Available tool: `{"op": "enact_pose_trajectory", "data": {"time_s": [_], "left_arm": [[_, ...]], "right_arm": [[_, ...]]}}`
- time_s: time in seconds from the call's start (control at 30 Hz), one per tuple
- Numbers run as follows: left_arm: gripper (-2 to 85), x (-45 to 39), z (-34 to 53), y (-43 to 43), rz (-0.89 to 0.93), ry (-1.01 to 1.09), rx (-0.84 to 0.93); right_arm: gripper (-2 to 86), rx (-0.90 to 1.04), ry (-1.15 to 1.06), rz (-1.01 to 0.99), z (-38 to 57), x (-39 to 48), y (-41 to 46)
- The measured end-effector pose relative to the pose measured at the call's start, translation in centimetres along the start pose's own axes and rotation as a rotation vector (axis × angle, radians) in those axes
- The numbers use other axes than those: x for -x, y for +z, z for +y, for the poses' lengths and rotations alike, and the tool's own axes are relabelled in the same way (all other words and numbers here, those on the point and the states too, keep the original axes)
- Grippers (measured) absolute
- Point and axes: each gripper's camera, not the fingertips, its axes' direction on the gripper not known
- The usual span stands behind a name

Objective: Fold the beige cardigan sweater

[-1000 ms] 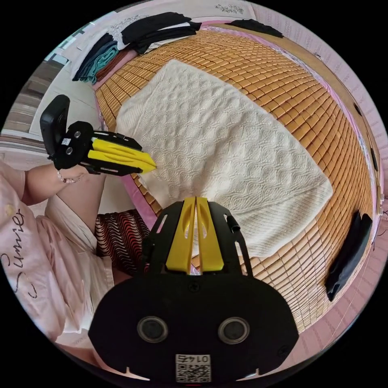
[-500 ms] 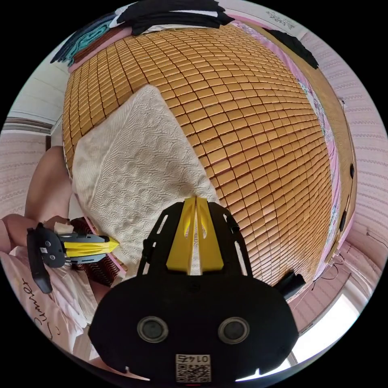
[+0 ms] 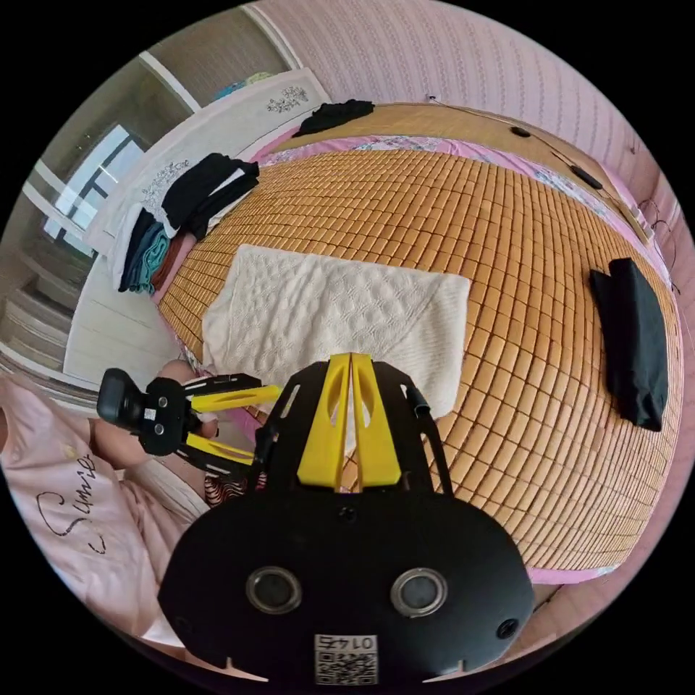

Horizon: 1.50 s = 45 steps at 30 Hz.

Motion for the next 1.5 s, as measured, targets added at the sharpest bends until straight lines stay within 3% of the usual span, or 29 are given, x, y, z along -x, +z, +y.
{"op": "enact_pose_trajectory", "data": {"time_s": [0.13,0.27,0.4,0.53,0.63,0.77,0.93,1.13,1.33,1.5], "left_arm": [[17.0,-3.2,-3.2,4.3,0.025,0.035,0.089],[6.7,-4.8,-4.5,6.8,-0.120,0.044,0.170],[1.9,-4.7,-4.6,5.3,-0.059,-0.002,0.231],[1.0,-6.5,-3.8,1.6,-0.043,0.032,0.230],[0.8,-8.7,-2.4,-1.3,-0.075,0.097,0.262],[0.7,-10.3,-0.3,-4.1,-0.080,0.114,0.319],[0.6,-11.4,1.3,-6.5,-0.138,0.108,0.337],[0.7,-11.6,0.9,-10.5,-0.142,0.110,0.238],[0.9,-12.1,-2.1,-12.9,0.052,0.108,0.036],[1.8,-8.8,-2.5,-14.0,0.161,0.018,-0.022]], "right_arm": [[-0.1,-0.025,0.259,-0.027,10.6,-5.2,-2.1],[0.3,-0.063,0.415,-0.105,17.7,-8.3,-2.6],[2.1,-0.155,0.466,-0.172,21.4,-9.6,-2.5],[15.0,-0.213,0.526,-0.225,24.4,-11.0,-1.5],[17.0,-0.271,0.552,-0.284,26.4,-12.3,-1.2],[16.6,-0.361,0.576,-0.364,27.5,-14.3,0.4],[7.6,-0.208,0.506,-0.441,25.9,-14.3,4.4],[2.4,-0.339,0.534,-0.481,29.7,-14.8,0.7],[1.3,-0.460,0.518,-0.355,32.5,-16.0,-7.4],[1.7,-0.436,0.395,-0.345,27.3,-13.7,-10.5]]}}
